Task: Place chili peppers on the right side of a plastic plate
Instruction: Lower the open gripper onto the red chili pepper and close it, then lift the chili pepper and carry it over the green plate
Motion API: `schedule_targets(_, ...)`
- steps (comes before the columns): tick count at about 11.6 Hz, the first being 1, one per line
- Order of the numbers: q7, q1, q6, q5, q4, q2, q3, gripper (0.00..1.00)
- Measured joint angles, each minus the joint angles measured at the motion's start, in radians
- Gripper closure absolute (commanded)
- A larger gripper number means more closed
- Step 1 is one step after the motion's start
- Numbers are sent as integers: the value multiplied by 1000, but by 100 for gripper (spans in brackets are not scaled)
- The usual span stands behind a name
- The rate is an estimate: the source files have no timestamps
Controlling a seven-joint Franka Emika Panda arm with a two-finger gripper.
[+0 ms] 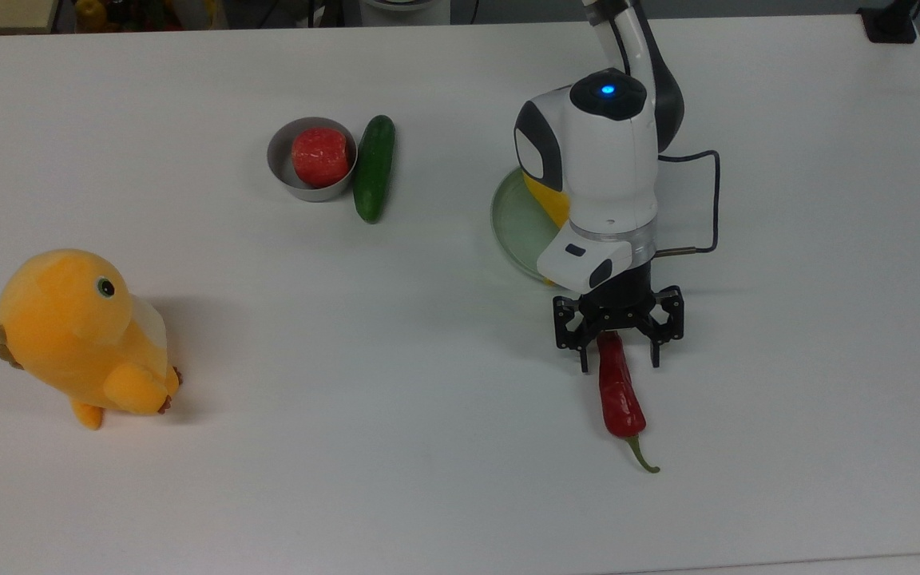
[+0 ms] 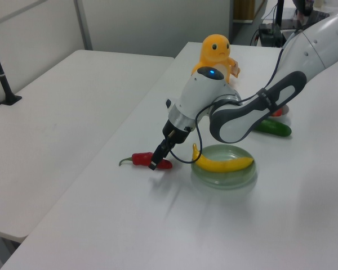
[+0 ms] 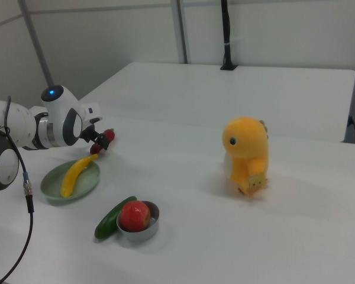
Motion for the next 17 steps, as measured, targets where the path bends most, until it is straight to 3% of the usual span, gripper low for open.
schedule_targets(2, 0, 0, 0, -9, 0, 1, 0, 88)
schedule_targets(3, 0, 0, 0, -13, 0, 1, 0, 94)
schedule_targets(10, 0, -13, 1, -24, -19, -40, 0, 98)
schedule_targets(14, 3, -41, -7, -24, -271, -300, 0, 98)
schedule_targets(17, -18, -60, -219, -24, -444, -504, 0, 98)
